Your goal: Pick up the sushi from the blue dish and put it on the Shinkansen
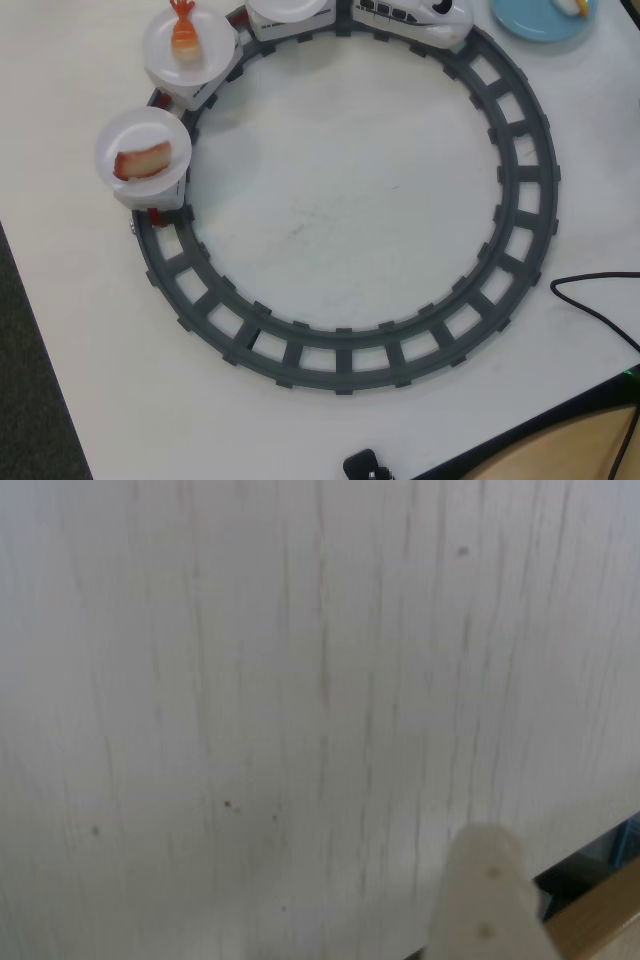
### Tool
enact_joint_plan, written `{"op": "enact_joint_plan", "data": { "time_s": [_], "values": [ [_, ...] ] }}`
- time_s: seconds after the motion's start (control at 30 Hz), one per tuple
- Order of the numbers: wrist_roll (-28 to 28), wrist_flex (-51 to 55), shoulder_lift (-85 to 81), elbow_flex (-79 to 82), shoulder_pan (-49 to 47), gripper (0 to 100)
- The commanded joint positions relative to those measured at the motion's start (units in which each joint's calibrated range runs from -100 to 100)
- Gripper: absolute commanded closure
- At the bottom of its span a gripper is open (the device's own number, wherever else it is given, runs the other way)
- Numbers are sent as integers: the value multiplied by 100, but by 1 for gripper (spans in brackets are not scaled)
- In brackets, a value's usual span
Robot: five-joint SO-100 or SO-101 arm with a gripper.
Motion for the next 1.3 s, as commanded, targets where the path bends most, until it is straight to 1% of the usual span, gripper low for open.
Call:
{"op": "enact_joint_plan", "data": {
  "time_s": [0.0,0.57,0.7,0.77,0.87,1.03,1.1,1.2,1.23,1.27],
  "values": [
    [35,1267,-2283,461,-71,71],
    [45,1284,-2283,443,-9,71],
    [391,1292,-2166,308,105,71],
    [433,1249,-1882,102,105,71],
    [433,1053,-972,-634,114,71],
    [423,411,1400,-2367,132,72],
    [438,197,2385,-3139,176,79],
    [444,-17,3679,-4216,352,98],
    [444,-103,4080,-4557,361,100],
    [444,-197,4456,-4853,369,98]
  ]
}}
